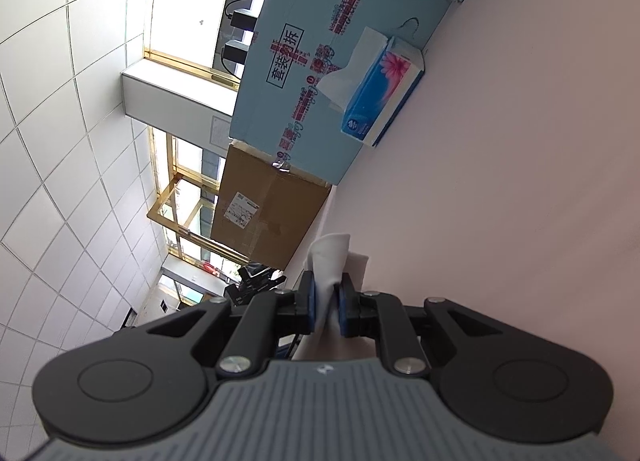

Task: Clean bowl
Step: 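Rub the cloth along the bowl's outer wall with the right tool, then sweep the cloth around the bowl's outer wall with the right tool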

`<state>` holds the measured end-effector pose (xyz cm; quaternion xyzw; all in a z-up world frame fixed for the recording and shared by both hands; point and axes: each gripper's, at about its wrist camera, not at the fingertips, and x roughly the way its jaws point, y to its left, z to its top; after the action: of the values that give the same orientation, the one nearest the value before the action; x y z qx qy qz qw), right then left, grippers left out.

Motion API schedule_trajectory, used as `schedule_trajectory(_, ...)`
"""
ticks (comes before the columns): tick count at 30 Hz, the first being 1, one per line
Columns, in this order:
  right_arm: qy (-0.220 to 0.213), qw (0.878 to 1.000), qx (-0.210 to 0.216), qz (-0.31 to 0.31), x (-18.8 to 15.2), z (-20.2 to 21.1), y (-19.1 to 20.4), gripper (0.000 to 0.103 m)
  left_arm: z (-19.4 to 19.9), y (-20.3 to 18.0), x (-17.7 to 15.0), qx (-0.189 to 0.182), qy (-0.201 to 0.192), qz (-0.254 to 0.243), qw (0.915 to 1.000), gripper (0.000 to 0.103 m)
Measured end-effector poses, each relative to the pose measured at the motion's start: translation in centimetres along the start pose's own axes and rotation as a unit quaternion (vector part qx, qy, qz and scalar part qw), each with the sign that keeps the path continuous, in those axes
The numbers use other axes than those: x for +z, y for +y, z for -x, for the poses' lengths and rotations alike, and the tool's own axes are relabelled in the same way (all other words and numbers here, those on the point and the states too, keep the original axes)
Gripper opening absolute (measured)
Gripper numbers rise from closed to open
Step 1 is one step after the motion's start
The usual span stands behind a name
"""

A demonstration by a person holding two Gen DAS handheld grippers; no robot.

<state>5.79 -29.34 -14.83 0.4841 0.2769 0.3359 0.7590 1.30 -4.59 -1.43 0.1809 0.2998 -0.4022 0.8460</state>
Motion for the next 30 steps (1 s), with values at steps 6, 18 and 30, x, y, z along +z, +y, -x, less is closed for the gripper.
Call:
schedule_trajectory(6,0.02,1.0,0.006,-0.022,-0.6,-1.8,-0.5,0.015,0.4,0.2,-0.4,-0.013,-0.003,-0.006,0.9999,0.012)
schedule_trajectory(18,0.062,0.998,-0.017,-0.009,2.7,-6.8,-0.8,0.015,0.5,0.7,-0.8,-0.034,-0.01,-0.012,0.9993,0.011)
schedule_trajectory(30,0.111,0.994,-0.007,-0.007,3.5,-10.7,-0.3,0.016,0.4,0.9,-0.9,-0.039,-0.013,-0.011,0.9991,0.011)
